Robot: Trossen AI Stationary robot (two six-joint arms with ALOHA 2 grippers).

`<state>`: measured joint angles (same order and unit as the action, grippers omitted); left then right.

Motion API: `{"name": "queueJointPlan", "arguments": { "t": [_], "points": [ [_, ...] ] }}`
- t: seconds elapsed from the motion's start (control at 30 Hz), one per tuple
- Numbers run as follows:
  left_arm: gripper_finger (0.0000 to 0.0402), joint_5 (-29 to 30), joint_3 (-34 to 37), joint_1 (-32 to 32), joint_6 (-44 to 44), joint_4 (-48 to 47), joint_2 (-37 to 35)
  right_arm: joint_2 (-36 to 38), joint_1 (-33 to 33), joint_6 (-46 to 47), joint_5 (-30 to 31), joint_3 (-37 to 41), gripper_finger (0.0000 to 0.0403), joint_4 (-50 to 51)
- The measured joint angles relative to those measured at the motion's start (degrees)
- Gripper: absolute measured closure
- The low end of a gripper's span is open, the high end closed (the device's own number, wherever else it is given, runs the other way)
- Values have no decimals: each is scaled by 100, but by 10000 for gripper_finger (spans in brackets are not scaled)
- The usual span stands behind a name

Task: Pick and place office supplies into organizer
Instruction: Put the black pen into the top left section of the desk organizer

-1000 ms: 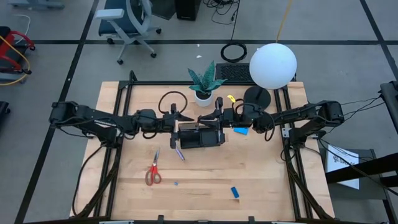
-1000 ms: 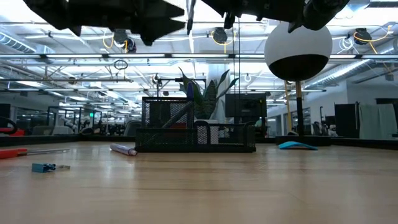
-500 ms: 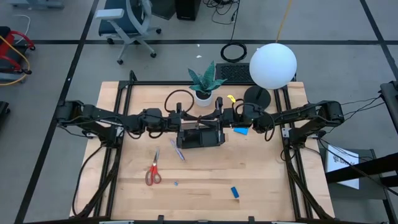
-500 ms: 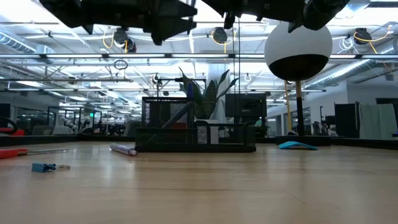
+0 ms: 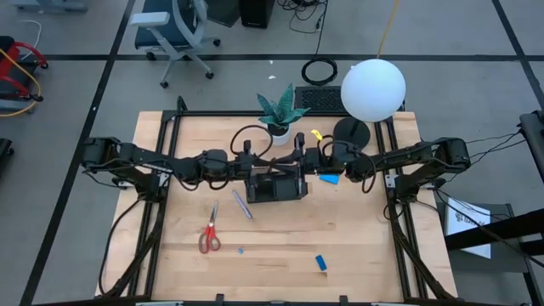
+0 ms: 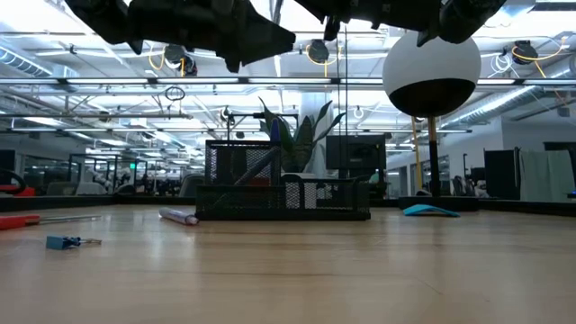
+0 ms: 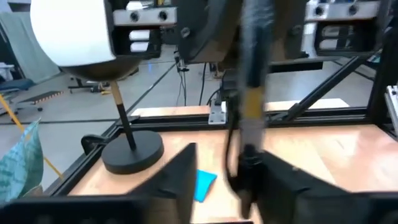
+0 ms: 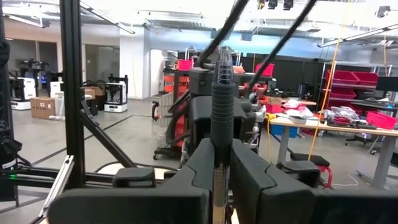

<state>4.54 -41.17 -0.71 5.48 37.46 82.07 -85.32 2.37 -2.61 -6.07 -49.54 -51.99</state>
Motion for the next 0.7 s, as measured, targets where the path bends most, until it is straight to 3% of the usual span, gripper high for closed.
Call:
{"name": "queueJointPlan", "arguments": {
  "t": [0.1, 0.2, 0.47, 0.7],
  "points": [
    [350, -20, 0, 6, 10, -14, -3, 0, 2, -4, 16, 0, 384, 19],
    [349, -19, 0, 19, 33, -26, -3, 0, 2, -4, 21, 0, 378, 17],
    [349, -140, 4, 98, -17, -130, -78, 45, -2, -27, 6, 0, 310, 14],
    [349, -151, 6, 159, -379, -670, -472, 415, -161, -657, 2, -2, 291, 428]
  ]
}}
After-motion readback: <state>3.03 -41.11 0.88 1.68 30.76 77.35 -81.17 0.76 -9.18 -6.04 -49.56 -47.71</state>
